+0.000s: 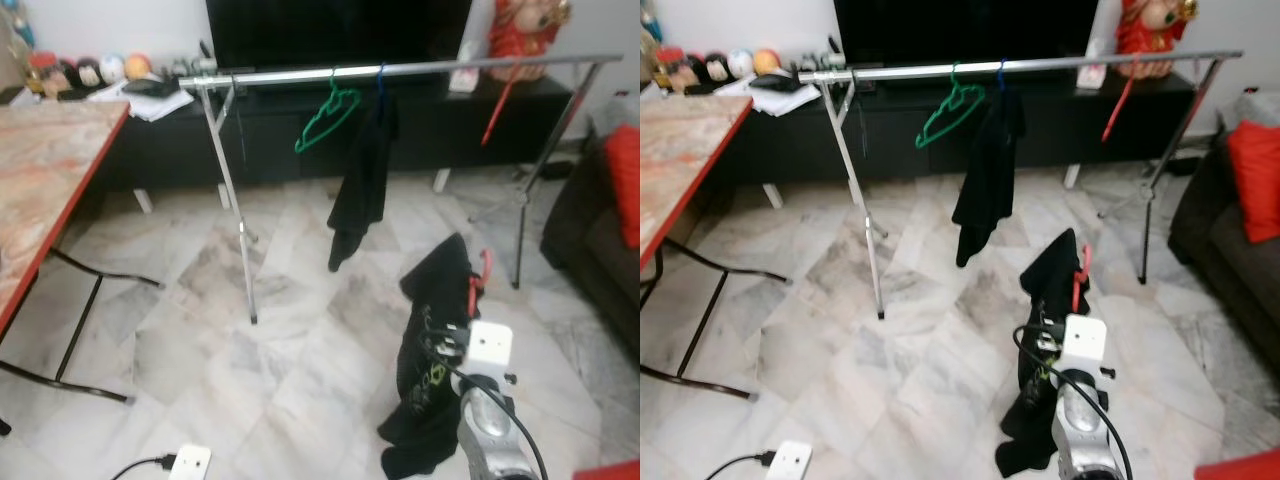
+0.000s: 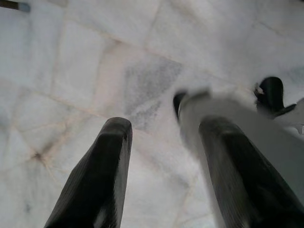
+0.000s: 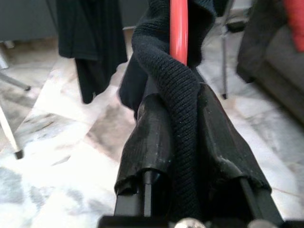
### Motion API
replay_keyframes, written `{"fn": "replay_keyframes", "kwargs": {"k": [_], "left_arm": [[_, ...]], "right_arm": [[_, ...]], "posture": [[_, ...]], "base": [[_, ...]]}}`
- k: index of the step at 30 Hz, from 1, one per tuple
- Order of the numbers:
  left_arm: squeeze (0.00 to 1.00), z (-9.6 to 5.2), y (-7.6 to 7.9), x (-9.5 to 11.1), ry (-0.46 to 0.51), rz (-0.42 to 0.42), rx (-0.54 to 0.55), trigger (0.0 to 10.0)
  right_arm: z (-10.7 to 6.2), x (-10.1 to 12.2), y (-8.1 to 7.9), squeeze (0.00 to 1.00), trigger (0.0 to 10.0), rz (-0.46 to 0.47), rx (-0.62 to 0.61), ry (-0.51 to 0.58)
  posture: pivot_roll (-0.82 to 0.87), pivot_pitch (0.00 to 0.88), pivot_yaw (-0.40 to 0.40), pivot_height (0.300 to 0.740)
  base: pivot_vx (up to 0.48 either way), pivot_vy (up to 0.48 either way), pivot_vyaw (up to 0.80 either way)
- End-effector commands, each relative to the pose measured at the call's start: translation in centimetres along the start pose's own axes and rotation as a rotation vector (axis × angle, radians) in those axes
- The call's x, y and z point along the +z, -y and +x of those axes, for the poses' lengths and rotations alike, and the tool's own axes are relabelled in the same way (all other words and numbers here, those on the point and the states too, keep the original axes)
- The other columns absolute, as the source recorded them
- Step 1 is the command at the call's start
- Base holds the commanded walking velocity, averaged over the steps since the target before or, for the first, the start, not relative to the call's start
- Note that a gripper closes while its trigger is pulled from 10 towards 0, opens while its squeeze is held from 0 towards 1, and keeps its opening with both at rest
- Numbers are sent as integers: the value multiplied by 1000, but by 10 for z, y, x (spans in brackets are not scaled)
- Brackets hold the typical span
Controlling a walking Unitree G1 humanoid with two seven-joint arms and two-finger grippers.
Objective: Hang hanger
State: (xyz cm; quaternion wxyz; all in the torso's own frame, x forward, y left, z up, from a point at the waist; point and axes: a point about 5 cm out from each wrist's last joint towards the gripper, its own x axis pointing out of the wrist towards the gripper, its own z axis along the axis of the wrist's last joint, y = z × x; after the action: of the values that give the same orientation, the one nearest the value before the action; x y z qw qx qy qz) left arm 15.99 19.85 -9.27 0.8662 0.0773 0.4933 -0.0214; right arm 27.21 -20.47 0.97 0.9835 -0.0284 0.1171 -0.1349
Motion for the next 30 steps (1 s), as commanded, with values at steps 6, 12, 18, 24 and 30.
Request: {"fn": "replay_keyframes", "kwargs": {"k": [6,12,18,24,30], "left_arm": [[0,-1,-5,-7,-23,9,14,10000],[0,-1,-5,-7,-23,7,13,10000],[0,-1,-4,-6,-24,16,18,10000],[0,-1,-4,-6,-27,23,20,10000],[0,-1,-5,-7,-29,25,20,10000]], "right_arm": [[5,12,-4,0,10000,12,5,52],[5,13,-5,0,10000,7,8,52],[6,13,-5,0,10000,4,11,48],[6,12,-4,0,10000,-1,13,39],[5,10,-5,0,10000,-7,19,29]], "posture": [[-90,0,-28,740],[-90,0,-28,740],[-91,0,-32,740],[-90,0,-32,740],[-91,0,-30,740]], "base": [[-307,0,0],[-307,0,0],[-129,0,0],[0,0,0],[0,0,0]]}}
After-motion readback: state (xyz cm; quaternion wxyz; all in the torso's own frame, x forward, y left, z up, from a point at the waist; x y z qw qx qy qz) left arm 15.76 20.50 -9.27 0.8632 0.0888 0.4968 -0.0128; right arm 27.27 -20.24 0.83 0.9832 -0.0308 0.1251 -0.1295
